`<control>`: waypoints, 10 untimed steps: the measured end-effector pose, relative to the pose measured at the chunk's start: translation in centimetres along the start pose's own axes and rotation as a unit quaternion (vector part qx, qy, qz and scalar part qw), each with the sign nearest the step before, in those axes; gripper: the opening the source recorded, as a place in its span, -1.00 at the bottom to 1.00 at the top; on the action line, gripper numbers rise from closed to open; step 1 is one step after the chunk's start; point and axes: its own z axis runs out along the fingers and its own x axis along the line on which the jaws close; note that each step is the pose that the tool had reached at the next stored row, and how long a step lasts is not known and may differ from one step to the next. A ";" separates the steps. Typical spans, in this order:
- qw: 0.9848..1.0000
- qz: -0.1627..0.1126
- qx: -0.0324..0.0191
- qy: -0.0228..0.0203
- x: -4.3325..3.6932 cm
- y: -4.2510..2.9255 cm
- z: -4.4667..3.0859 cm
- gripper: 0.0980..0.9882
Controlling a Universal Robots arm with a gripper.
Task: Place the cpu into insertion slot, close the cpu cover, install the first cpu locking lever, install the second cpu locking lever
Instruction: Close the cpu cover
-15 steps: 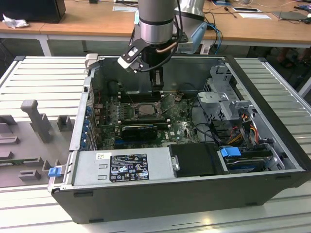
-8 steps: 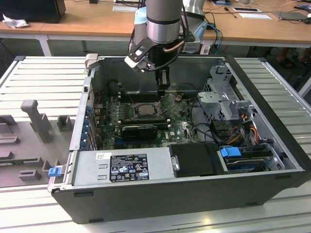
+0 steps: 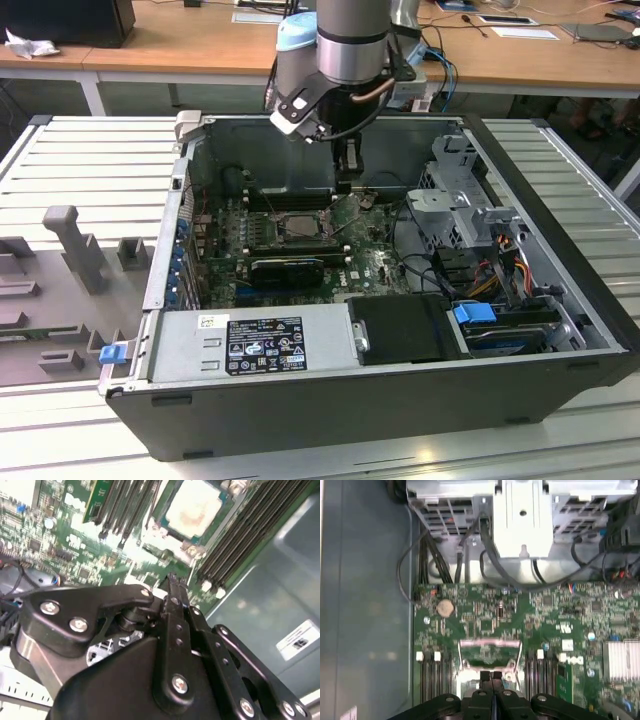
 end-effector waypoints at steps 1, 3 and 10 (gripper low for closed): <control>1.000 0.000 0.000 0.000 0.01 0.47 0.06 -0.98; 1.000 0.000 0.000 0.000 0.02 1.14 0.17 -0.98; 1.000 -0.003 0.000 0.000 0.02 1.71 0.40 -0.98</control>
